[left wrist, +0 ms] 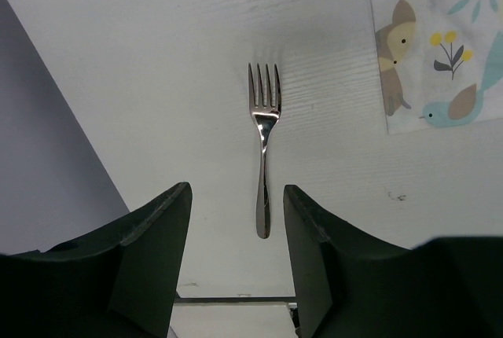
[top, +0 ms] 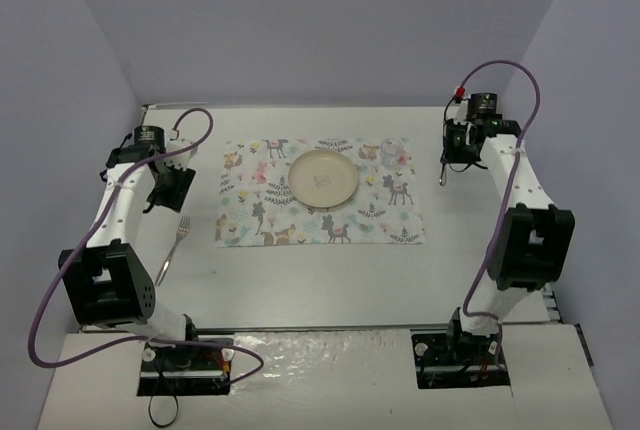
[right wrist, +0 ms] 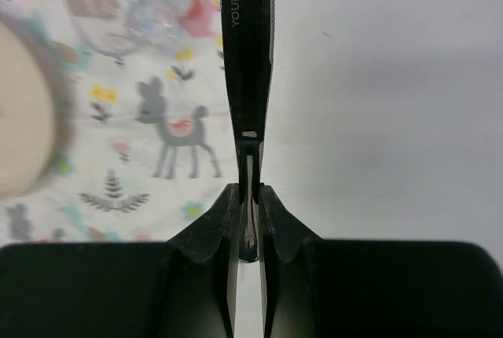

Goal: Set the dinner table for one person

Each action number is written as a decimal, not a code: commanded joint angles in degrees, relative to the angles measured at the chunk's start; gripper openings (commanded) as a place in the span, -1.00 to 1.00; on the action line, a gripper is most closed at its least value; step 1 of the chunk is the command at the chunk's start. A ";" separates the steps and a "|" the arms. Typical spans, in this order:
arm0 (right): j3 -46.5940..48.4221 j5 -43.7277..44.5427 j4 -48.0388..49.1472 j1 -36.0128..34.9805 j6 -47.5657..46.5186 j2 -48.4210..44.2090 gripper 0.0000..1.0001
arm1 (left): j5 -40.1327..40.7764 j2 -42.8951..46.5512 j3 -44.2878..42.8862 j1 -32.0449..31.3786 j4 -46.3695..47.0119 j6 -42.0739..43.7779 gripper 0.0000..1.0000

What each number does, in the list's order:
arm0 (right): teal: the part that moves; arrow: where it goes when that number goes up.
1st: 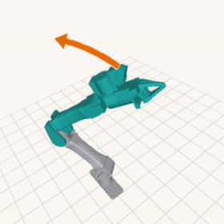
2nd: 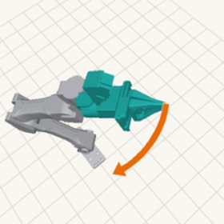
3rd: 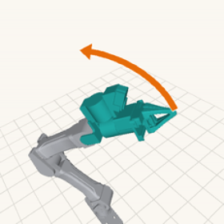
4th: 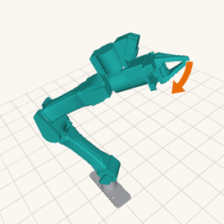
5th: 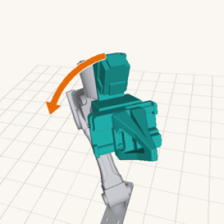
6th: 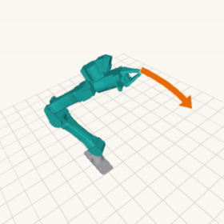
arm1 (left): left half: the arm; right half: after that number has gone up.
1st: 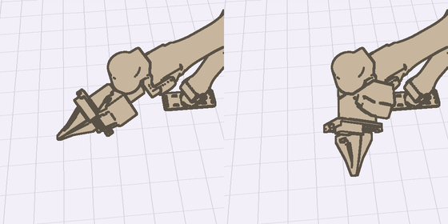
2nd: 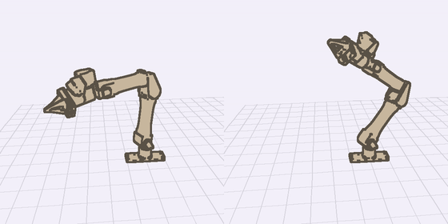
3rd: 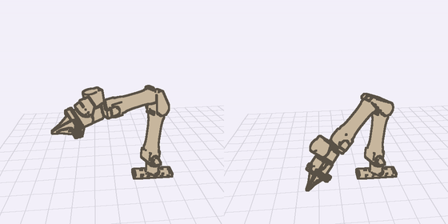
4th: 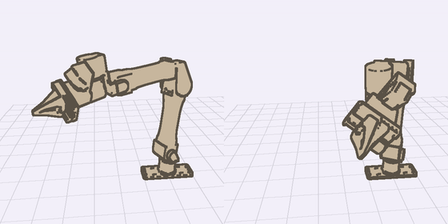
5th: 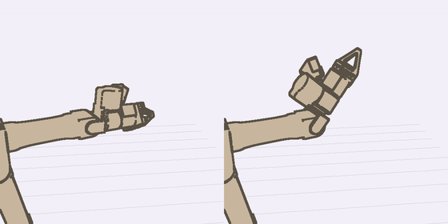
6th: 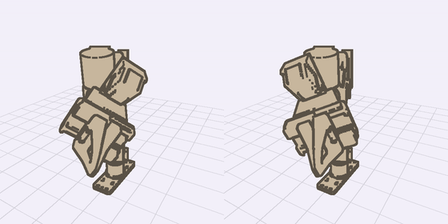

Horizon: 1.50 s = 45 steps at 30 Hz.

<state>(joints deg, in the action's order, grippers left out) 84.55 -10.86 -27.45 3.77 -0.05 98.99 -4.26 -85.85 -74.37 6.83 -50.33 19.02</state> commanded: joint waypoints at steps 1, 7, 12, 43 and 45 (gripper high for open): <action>-4.27 -6.51 4.42 -6.64 12.28 -7.00 -1.00 | -0.31 0.86 -8.02 0.46 -5.65 1.81 -0.05; -6.00 -12.25 5.42 -10.57 18.52 -6.06 -1.00 | 1.00 1.29 -12.25 0.45 -10.23 3.62 -0.05; -10.60 -12.15 7.56 -12.66 19.42 -6.82 -1.00 | 1.21 2.44 -11.68 0.46 -11.20 2.92 -0.05; -8.14 -2.86 8.85 -19.82 11.52 7.63 -1.00 | 2.15 9.47 -4.15 0.99 -9.97 2.10 -0.05; -6.99 -2.69 8.72 -19.95 11.83 8.79 -1.00 | 2.15 9.85 -3.83 0.99 -9.96 2.16 -0.05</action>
<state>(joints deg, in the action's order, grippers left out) 73.16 -14.94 -19.41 -16.01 11.86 106.69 -2.55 -79.16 -77.99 7.27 -60.22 21.41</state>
